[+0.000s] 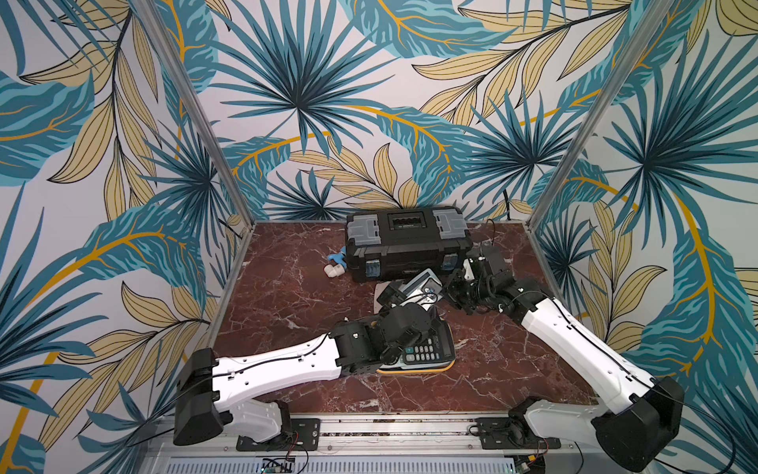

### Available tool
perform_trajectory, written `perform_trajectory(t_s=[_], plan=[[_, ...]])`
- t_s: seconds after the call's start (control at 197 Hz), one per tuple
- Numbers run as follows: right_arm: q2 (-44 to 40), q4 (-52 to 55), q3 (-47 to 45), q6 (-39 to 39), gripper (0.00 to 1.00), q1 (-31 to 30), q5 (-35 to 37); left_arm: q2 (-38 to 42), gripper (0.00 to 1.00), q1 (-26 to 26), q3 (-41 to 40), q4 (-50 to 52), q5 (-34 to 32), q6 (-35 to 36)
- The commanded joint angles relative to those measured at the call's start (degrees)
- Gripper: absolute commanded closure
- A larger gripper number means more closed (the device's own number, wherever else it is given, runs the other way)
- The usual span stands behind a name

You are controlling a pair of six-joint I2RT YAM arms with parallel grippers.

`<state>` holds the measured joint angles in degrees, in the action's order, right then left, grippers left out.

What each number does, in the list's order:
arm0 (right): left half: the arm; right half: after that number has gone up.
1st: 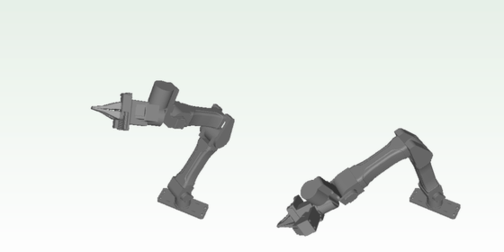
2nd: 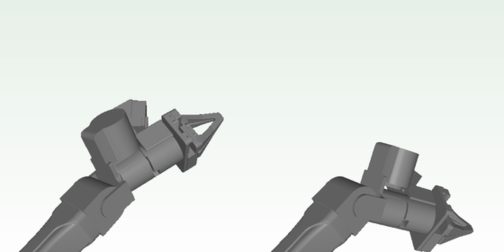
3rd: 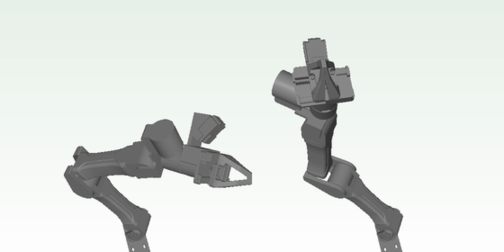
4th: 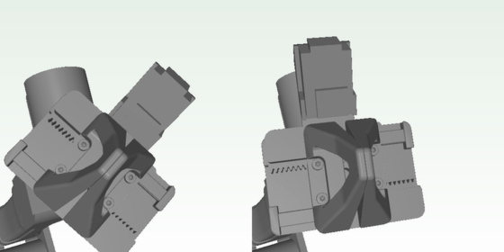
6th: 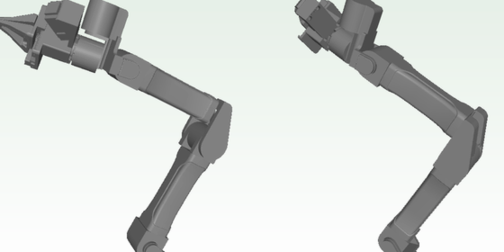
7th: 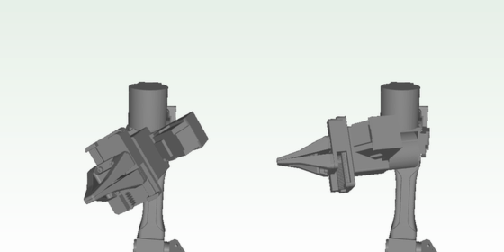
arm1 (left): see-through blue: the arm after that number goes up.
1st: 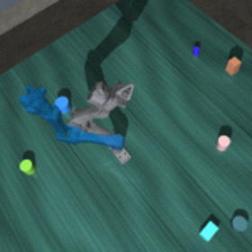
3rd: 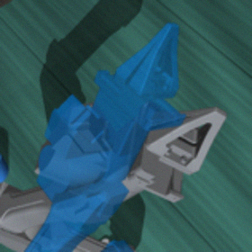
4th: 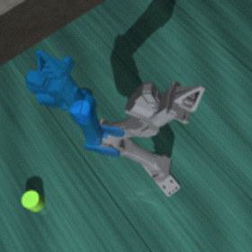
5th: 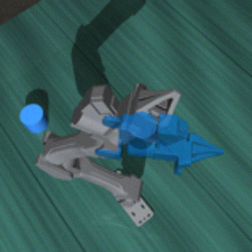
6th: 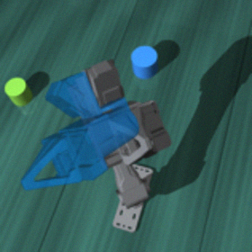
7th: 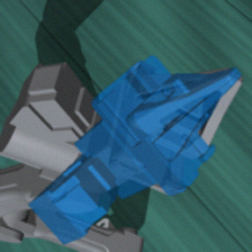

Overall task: Put the calculator in the storage box
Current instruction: Pick up the calculator at the center of the board.

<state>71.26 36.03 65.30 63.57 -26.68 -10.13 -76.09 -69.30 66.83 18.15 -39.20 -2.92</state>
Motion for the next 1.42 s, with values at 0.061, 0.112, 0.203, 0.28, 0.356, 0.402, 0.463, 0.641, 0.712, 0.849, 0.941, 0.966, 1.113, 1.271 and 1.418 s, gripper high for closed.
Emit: perform_trajectory(t_s=[0.061, 0.112, 0.203, 0.28, 0.356, 0.402, 0.463, 0.641, 0.712, 0.849, 0.941, 0.966, 1.113, 1.271, 1.418], plan=[[-5.9, -0.7, -3.0, -10.6, 1.00, 0.2, 5.0, 3.7, 0.00, 1.6, 2.8, 8.3, 0.7, -6.0], [-7.7, -0.7, -3.6, -13.4, 1.00, 0.3, 5.6, 4.4, 0.00, 3.0, 2.5, 9.9, 1.9, -7.8], [-11.0, -0.7, -4.5, -18.4, 1.00, 0.2, 5.5, 5.9, 0.00, 6.4, 1.3, 11.5, 6.0, -11.0], [-13.5, -0.7, -5.1, -22.2, 1.00, 0.4, 4.2, 7.4, 0.00, 9.5, -0.2, 11.6, 10.5, -13.5], [-15.9, -0.8, -5.8, -25.5, 1.00, 0.3, 2.6, 9.1, 0.00, 12.7, -1.8, 11.4, 16.1, -16.0], [-17.3, -0.6, -6.4, -27.4, 1.00, 0.4, 1.8, 10.1, 0.00, 15.1, -2.9, 11.1, 20.3, -17.6], [-18.9, -0.4, -7.0, -29.6, 1.00, 0.6, 0.4, 11.4, 0.00, 19.3, -5.0, 9.8, 28.1, -19.7], [-20.9, 0.7, -7.8, -34.1, 1.00, 1.4, -5.1, 13.8, 0.00, 31.9, -11.0, 3.5, 51.3, -24.4], [-20.7, 0.7, -7.9, -34.7, 1.00, 1.8, -8.0, 13.9, 0.00, 36.2, -13.1, 0.4, 60.0, -25.9], [-19.7, 0.6, -7.5, -35.5, 1.00, 2.6, -13.7, 13.4, 0.00, 44.5, -17.3, -7.6, 76.9, -30.3], [-18.4, 0.5, -7.1, -35.5, 1.00, 3.4, -17.7, 12.6, 0.00, 48.5, -19.9, -14.4, 85.1, -35.7], [-17.9, 0.6, -7.0, -35.5, 1.00, 3.6, -18.6, 12.3, 0.00, 49.2, -20.3, -16.1, 87.3, -37.1], [-15.2, 0.3, -6.4, -35.1, 1.00, 5.0, -24.1, 10.7, 0.00, 50.1, -21.1, -21.5, 90.9, -41.0], [-12.7, -1.7, -6.5, -33.6, 1.00, 5.8, -30.6, 10.6, 0.00, 50.2, -20.6, -19.7, 90.8, -39.6], [-11.0, -4.9, -7.2, -31.8, 0.98, 6.4, -36.0, 11.3, 0.00, 49.9, -19.9, -14.1, 89.0, -35.7]])
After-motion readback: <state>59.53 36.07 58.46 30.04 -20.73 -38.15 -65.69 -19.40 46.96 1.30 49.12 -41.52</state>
